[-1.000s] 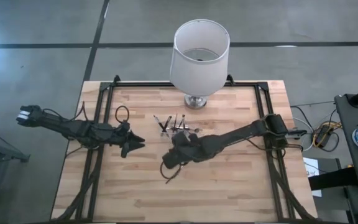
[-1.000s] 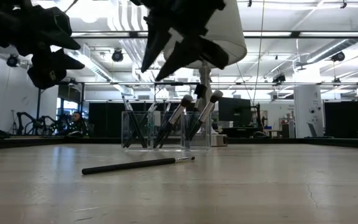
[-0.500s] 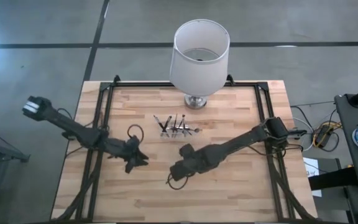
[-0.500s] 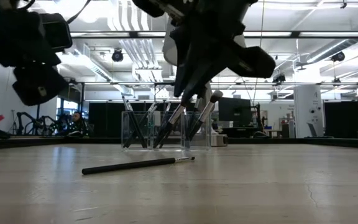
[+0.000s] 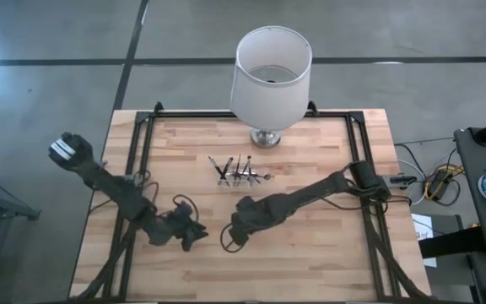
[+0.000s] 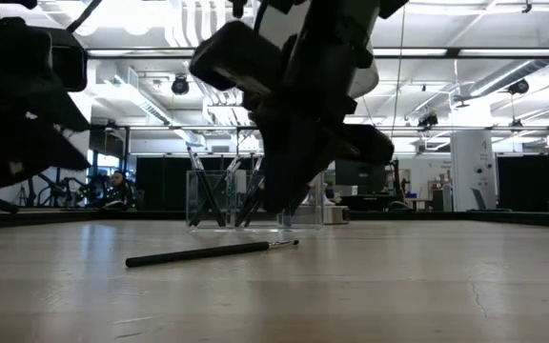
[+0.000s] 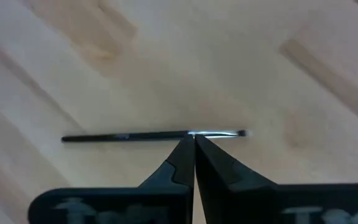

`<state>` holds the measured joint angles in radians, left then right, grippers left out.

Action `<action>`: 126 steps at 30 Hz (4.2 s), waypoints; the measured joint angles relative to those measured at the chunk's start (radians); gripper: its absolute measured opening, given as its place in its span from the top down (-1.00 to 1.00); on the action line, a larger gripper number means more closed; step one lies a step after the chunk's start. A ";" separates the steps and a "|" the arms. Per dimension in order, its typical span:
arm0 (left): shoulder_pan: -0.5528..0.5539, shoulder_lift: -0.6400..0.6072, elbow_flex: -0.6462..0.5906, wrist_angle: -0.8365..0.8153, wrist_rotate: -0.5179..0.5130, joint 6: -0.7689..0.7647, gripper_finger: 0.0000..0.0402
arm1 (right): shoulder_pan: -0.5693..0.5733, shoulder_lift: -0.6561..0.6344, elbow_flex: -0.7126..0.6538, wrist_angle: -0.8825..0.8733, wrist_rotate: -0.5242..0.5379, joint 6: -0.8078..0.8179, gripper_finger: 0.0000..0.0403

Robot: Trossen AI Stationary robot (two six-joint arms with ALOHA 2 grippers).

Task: Put items in baskets/containers
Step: Put the eyeshadow brush into the transparent organizer

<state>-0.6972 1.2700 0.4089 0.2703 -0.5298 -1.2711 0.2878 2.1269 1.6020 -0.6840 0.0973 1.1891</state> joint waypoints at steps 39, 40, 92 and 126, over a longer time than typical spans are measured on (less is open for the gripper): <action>0.007 0.341 0.305 -0.204 -0.073 -0.019 0.19 | 0.011 -0.024 -0.090 0.117 -0.012 -0.129 0.96; 0.007 0.329 0.302 -0.207 -0.074 0.044 0.19 | 0.014 -0.025 -0.077 0.119 -0.012 -0.155 0.96; 0.551 0.529 0.461 -0.168 0.624 1.722 0.19 | 0.228 0.034 -0.007 0.253 0.242 0.577 0.96; 0.518 0.556 0.518 -0.434 0.683 1.253 0.23 | 0.247 0.020 -0.007 -0.018 0.332 0.752 0.96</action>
<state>-0.1794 1.8263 0.9272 -0.1634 0.1528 -0.0176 0.5350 2.1468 1.5948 -0.7017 0.4297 1.9415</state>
